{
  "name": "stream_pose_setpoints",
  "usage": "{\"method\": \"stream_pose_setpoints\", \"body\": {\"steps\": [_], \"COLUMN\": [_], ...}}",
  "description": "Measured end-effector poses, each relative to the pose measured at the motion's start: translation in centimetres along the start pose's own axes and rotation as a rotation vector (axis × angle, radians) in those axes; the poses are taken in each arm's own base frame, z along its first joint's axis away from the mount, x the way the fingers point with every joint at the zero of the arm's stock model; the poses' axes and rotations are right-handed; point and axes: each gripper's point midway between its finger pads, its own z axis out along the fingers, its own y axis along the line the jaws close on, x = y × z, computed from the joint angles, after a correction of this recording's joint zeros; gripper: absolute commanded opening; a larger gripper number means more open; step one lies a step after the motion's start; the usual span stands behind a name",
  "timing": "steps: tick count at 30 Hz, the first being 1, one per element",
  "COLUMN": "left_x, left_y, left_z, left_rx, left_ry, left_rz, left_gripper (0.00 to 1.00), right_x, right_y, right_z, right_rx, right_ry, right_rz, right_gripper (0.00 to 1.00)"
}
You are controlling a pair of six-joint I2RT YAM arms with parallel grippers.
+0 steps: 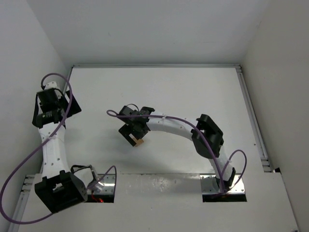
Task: Build the wood block tower
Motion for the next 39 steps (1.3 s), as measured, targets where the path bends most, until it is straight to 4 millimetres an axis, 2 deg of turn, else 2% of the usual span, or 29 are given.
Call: {"method": "stream_pose_setpoints", "body": {"steps": [5, 9, 24, 35, 39], "left_x": [0.2, 0.5, 0.9, 1.4, 1.5], "left_y": [-0.1, -0.2, -0.4, 0.0, 0.1], "left_z": [0.3, 0.4, 0.7, 1.0, 1.2], "left_rx": [0.021, 0.027, 0.06, 0.071, 0.074], "left_ry": [0.014, 0.02, 0.028, 0.038, 0.044], "left_rz": [-0.03, -0.043, -0.078, -0.103, -0.108], "left_gripper": [0.88, 0.89, 0.91, 0.91, 0.91], "right_x": [-0.4, -0.6, 1.0, 0.4, 0.8], "right_y": [0.3, 0.3, 0.4, 0.6, 0.7], "right_z": [1.6, 2.4, 5.2, 6.1, 6.8], "right_rx": [0.014, 0.004, -0.048, -0.05, -0.046], "right_ry": [0.017, 0.026, 0.114, 0.105, 0.123], "right_rz": [0.0, 0.008, 0.028, 0.03, 0.028], "right_gripper": [0.89, 0.95, 0.92, 0.92, 0.91]}}
